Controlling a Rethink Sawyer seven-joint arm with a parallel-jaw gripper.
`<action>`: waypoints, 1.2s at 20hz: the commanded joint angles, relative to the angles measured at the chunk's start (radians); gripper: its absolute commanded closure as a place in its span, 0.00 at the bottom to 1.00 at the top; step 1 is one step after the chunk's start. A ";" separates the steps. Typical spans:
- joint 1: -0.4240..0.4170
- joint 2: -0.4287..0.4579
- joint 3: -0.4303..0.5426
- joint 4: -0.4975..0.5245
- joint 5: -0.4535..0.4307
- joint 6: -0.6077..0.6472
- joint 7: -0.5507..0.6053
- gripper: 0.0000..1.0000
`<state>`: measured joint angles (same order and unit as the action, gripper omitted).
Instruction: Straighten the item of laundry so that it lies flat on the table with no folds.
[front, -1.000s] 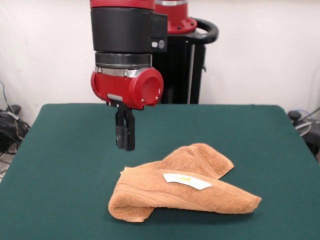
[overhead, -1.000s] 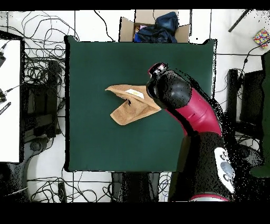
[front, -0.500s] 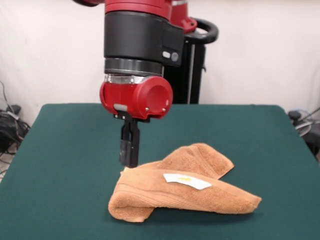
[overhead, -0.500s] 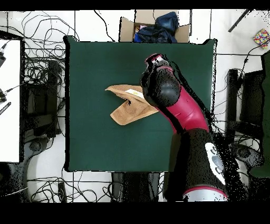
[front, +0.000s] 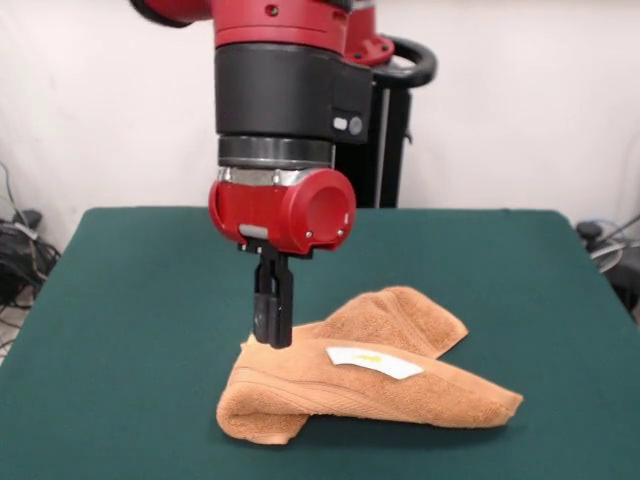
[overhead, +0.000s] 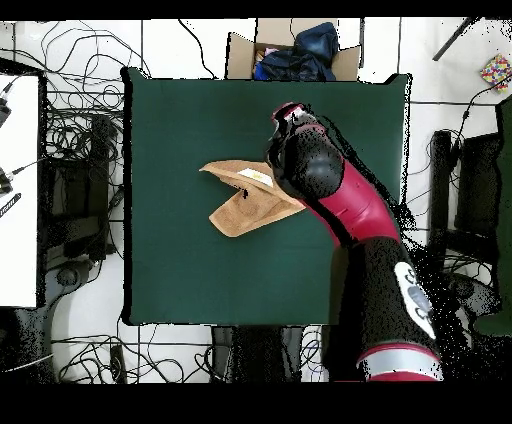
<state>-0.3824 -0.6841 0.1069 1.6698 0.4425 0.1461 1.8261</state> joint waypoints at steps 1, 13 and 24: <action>-0.156 0.063 0.264 -0.073 -0.293 0.115 -0.322 1.00; -0.130 0.025 0.260 -0.133 -0.562 0.252 -0.260 1.00; -0.075 0.028 0.188 -0.180 -0.596 0.268 -0.032 1.00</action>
<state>-0.5368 -0.6475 0.3023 1.5162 -0.1224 0.3212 1.7430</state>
